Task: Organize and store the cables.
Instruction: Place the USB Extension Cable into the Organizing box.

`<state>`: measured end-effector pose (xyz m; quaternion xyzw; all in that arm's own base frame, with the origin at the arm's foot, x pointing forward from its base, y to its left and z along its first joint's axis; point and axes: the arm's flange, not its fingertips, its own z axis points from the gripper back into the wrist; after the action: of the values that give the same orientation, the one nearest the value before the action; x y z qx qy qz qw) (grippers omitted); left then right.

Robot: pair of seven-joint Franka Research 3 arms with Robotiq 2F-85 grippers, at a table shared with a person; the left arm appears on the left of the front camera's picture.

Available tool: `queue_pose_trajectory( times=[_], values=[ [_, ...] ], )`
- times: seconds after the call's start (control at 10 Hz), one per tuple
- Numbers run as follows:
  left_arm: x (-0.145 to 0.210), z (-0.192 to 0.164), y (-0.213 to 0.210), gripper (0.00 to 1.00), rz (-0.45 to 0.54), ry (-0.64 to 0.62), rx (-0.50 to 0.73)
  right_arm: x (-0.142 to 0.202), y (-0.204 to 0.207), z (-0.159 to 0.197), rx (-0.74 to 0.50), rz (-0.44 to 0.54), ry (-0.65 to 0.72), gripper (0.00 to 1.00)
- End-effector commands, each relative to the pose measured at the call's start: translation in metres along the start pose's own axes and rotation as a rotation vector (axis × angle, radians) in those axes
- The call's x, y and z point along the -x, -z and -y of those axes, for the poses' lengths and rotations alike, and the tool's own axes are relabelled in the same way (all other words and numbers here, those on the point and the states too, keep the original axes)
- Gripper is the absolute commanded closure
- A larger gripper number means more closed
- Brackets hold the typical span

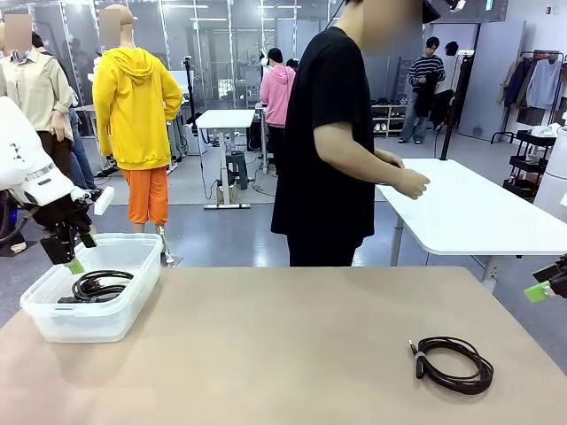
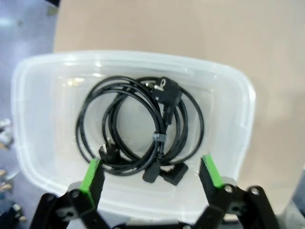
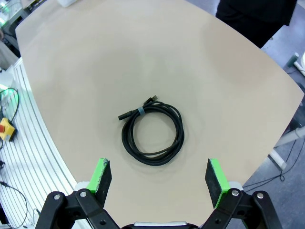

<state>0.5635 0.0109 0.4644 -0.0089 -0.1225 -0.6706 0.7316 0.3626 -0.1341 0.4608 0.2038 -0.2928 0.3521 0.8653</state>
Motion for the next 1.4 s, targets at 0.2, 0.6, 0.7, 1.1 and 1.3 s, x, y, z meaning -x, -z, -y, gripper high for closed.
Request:
queue_pose_trajectory(
  times=[0.2,0.6,0.7,1.1,1.3],
  values=[
    [-0.015,0.087,-0.109,0.00,0.064,-0.284,0.046,-0.086,0.030,-0.023,0.099,-0.146,0.270,0.00],
    [-0.035,0.212,-0.127,0.00,0.187,-0.582,-0.009,-0.149,0.103,-0.045,0.231,-0.384,0.488,0.00],
    [-0.032,0.229,-0.124,0.00,0.187,-0.640,-0.031,-0.154,0.119,-0.045,0.270,-0.402,0.535,0.00],
    [-0.027,0.214,-0.137,0.00,0.172,-0.580,0.026,-0.141,0.186,-0.051,0.356,-0.509,0.690,0.00],
    [-0.027,0.214,-0.137,0.00,0.172,-0.580,0.026,-0.119,0.215,-0.062,0.344,-0.568,0.701,0.00]
  ],
)
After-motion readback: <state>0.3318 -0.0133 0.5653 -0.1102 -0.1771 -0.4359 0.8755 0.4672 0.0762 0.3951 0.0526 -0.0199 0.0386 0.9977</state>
